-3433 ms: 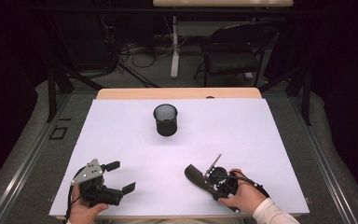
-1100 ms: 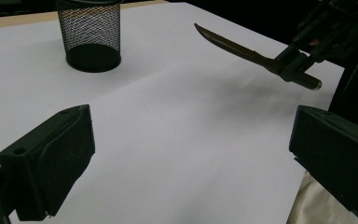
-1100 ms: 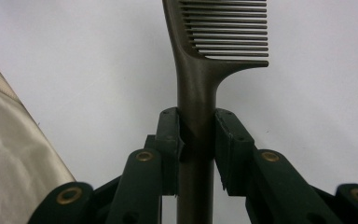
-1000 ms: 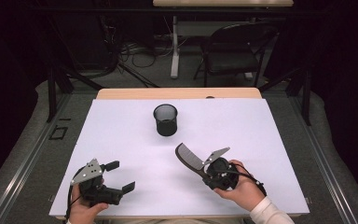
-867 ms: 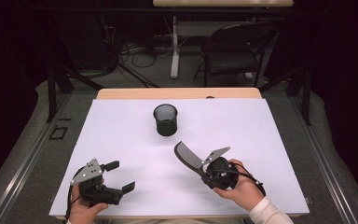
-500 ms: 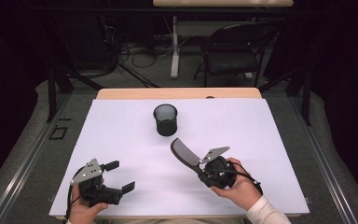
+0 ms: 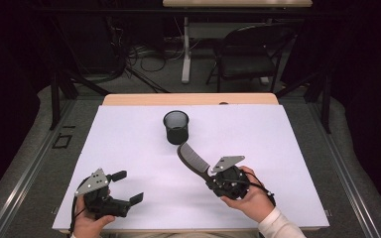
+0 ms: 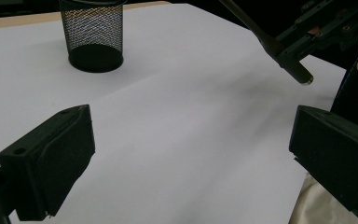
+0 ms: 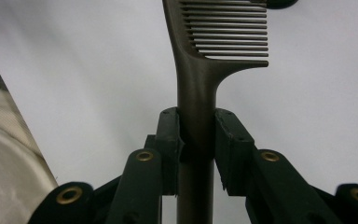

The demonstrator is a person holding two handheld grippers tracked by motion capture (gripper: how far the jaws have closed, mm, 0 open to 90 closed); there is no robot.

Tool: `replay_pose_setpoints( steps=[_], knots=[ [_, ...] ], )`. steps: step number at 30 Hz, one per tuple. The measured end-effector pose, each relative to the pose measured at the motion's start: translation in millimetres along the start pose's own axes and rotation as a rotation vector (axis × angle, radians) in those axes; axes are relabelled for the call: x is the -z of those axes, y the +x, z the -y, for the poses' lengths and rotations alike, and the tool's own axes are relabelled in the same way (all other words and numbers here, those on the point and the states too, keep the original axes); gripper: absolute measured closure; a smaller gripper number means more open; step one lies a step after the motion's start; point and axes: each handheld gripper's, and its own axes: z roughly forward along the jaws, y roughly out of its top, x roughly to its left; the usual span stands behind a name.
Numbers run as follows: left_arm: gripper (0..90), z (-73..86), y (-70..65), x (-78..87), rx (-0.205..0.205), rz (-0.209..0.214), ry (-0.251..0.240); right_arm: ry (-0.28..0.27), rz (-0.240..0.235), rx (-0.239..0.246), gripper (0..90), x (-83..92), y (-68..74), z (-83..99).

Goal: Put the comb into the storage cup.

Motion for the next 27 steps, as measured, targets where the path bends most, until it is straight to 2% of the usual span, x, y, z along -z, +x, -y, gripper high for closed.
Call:
replay_pose_setpoints(
  steps=[9,21,27],
  knots=[
    [0.4,0.3,0.4,-0.3,0.002,0.003,-0.005,-0.038,0.005,0.009,72.8,0.3,1.1,-1.9],
    [0.4,-0.2,1.6,-2.3,0.02,0.004,-0.002,-0.129,0.028,0.038,72.8,-0.2,5.0,-6.7],
    [0.6,-4.0,1.1,-2.6,0.02,0.008,-0.008,-0.149,0.027,0.047,72.8,-4.2,7.3,-12.6]
  ],
)
